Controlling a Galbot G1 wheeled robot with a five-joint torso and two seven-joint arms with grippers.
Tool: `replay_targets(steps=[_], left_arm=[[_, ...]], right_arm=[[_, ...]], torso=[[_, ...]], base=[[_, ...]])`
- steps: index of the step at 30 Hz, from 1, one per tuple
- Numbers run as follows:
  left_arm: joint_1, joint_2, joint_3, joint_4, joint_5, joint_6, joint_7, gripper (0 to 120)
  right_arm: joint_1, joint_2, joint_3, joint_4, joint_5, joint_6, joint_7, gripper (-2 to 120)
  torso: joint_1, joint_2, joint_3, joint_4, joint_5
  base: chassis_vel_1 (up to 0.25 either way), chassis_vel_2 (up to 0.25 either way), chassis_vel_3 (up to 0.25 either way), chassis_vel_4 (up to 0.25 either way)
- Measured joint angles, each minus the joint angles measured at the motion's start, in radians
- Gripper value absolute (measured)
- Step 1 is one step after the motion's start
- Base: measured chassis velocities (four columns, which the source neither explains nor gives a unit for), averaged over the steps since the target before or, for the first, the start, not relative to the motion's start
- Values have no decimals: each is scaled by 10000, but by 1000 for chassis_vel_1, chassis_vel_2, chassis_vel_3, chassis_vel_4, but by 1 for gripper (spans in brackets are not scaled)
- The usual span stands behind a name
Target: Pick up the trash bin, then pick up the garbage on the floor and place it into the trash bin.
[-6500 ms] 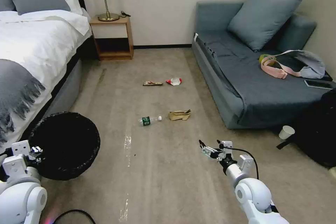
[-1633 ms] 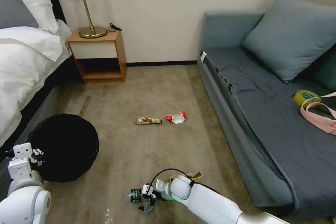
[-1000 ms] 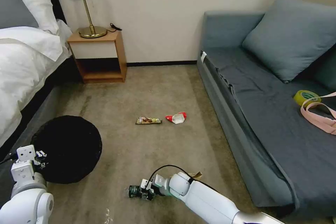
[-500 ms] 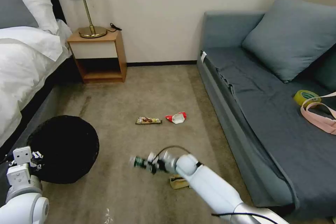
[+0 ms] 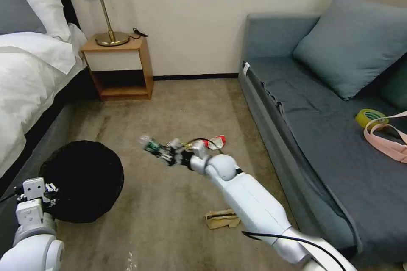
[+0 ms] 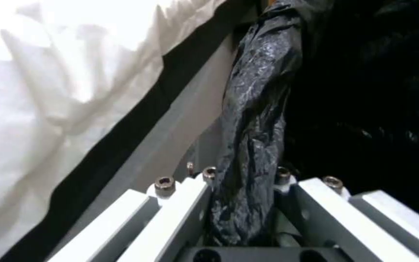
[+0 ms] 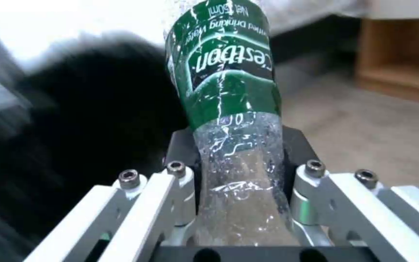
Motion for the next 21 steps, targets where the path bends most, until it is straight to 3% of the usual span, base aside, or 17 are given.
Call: replay_targets(steps=[5,21], left_arm=[[-226,-198,407,0,91,38,2,2],[-295,-377,782,-92,-415,-110,192,2]], right_arm=[[-255,761,-249,392,651,-41,256,23],[-1161,775,521,-357,174,437,-175,23]], torso=[[-1,0,-1,3,0],[0,0,0,-2,1]], base=[[0,0,0,0],[0,0,0,0]])
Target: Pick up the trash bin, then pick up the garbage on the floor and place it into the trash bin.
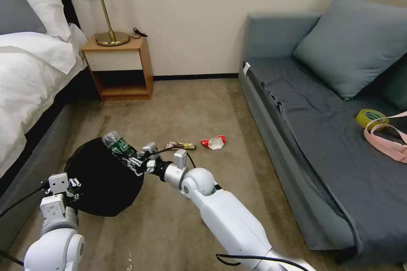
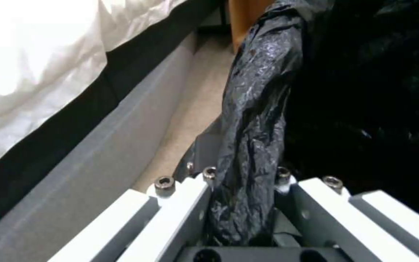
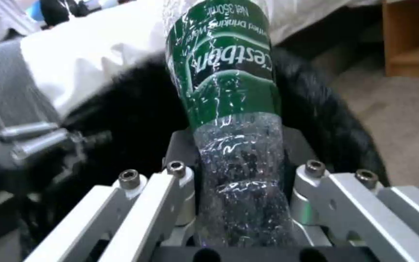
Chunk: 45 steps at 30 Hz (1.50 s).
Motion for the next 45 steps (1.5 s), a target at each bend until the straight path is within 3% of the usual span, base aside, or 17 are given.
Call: replay_targets(steps=[12,19,27,31,38,41,45], left_arm=[[117,-156,75,-251,25,64,303,2],[85,-260,273,-142,262,67,612,2],[16,-298,298,-36,327,65,556,2],[20,-252,149,32,229,12,404,2],[-14,-67,-72,251,87,-98,284,2],[-20,-3,-135,301,-15,-128,265,2],[18,154,-283,379,-161,-213,226,2]], right_arm=[[-60,-12,-389,-565,-503,264,104,25],[-96,-15,-425,-473,-541,289,239,51],[-219,-14,-476,-240,-747,289,234,76],[-303,-15,-512,-142,-937,289,217,96],[14,-33,-727,345,-716,171,302,100],[157,-473,-797,590,-555,84,339,100],[95,-2055,-701,1081,-599,-133,424,100]], torso=[[0,0,0,2,0],[0,0,0,1,1],[0,0,0,1,0],[0,0,0,2,0],[0,0,-1,3,1],[-1,1,0,6,3],[0,0,0,-3,1]], base=[[0,0,0,0],[0,0,0,0],[0,0,0,0],[0,0,0,0],[0,0,0,0],[0,0,0,0],[0,0,0,0]])
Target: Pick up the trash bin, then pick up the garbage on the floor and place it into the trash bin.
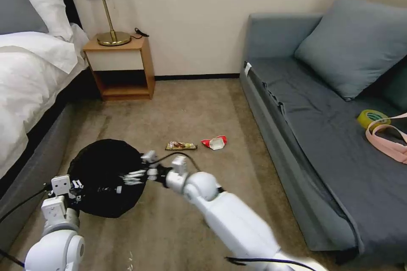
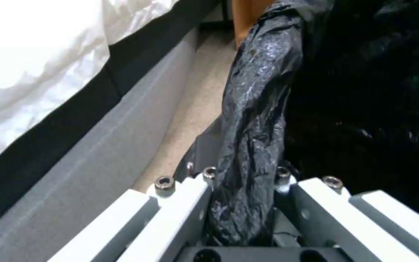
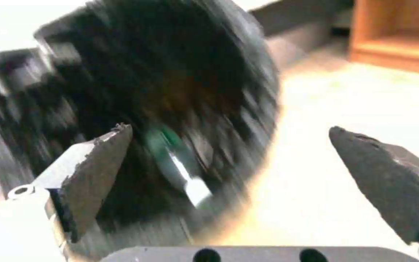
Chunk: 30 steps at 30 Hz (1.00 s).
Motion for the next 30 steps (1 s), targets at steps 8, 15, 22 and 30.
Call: replay_targets(steps=[8,15,22,30], left_arm=[[60,127,-82,48,-43,-66,-59,2],[104,130,-14,60,-37,-101,-87,2],[143,-22,137,62,21,-187,-132,2],[176,-124,196,144,114,-271,-157,2]], right_arm=[[-1022,-1481,507,382,-891,-156,-55,100],[-2434,-3477,1273,792,-2210,-184,-983,100],[-3218,-4009,2084,454,-3352,304,-1632,100],[-3157,-3700,2405,-377,-3935,644,-1857,100]], torso=[[0,0,0,5,2],[0,0,0,0,3],[-1,0,0,2,4],[-1,0,0,4,-1]], base=[[0,0,0,0],[0,0,0,0],[0,0,0,0],[0,0,0,0]])
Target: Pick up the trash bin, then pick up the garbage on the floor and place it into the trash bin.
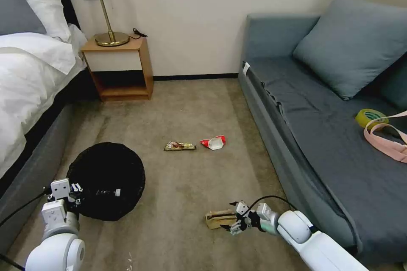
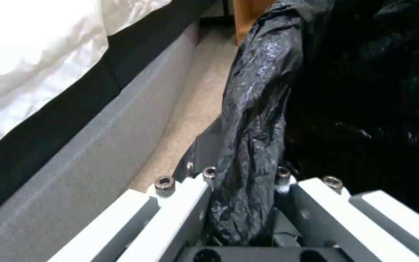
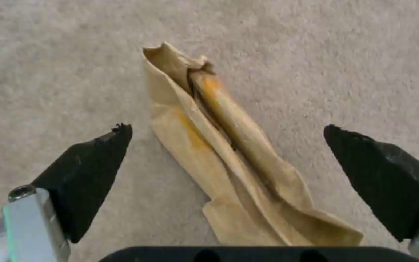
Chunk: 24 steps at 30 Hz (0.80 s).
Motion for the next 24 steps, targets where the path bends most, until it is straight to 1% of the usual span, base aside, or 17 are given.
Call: replay_targets(steps=[1,5,6,7,8,9,14,16,17,19,20,22,23,24], left_arm=[[0,0,0,0,0,0,0,2],[35,-8,-10,10,17,-17,6,2],[35,-8,-10,10,17,-17,6,2],[58,9,-28,0,-3,-17,10,2],[67,13,-34,-9,-12,-17,11,2],[92,24,-46,-53,-39,-17,24,2],[99,33,-60,-76,-60,-14,44,2],[99,36,-61,-76,-62,-13,50,2],[97,41,-64,-77,-63,-13,52,2],[91,53,-71,-73,-64,-14,55,2],[91,53,-71,-73,-64,-14,55,2],[87,69,-80,-59,-68,-14,59,2],[87,78,-85,-55,-73,-14,63,2],[87,78,-85,-55,-73,-14,63,2]], right_arm=[[0,0,0,0,0,0,0,100],[203,539,0,-775,-401,230,-51,100],[203,539,0,-775,-401,230,-51,100],[261,782,2,-1063,-558,312,-59,100],[273,830,4,-1120,-589,326,-59,100],[358,1095,8,-1458,-769,435,-61,100],[542,1470,67,-1980,-1017,593,-61,100],[623,1555,102,-2132,-1022,621,-60,96],[667,1580,134,-2198,-1019,639,-67,90],[683,1590,165,-2246,-1013,658,-85,82],[683,1590,165,-2246,-1013,658,-85,82],[668,1615,198,-2273,-1018,690,-105,74],[643,1642,215,-2284,-1029,712,-115,67],[643,1642,215,-2284,-1029,712,-115,67]], torso=[[0,0,0,0,0],[0,0,0,1,-1],[0,0,0,1,-1],[0,0,1,1,-1],[0,0,1,0,0],[0,0,0,2,0],[0,0,0,1,0],[0,0,1,2,0],[0,0,1,2,-1],[0,0,1,1,-2],[0,0,1,1,-2],[0,0,1,1,-1],[0,0,1,0,-2],[0,0,1,0,-2]], base=[[0,0,0,0],[0,0,0,0],[0,0,0,0],[0,0,0,0],[0,0,0,0],[0,0,0,0],[0,0,0,0],[0,0,0,0],[0,0,0,0],[0,0,0,0],[0,0,0,0],[0,0,0,0],[0,0,0,0],[0,0,0,0]])
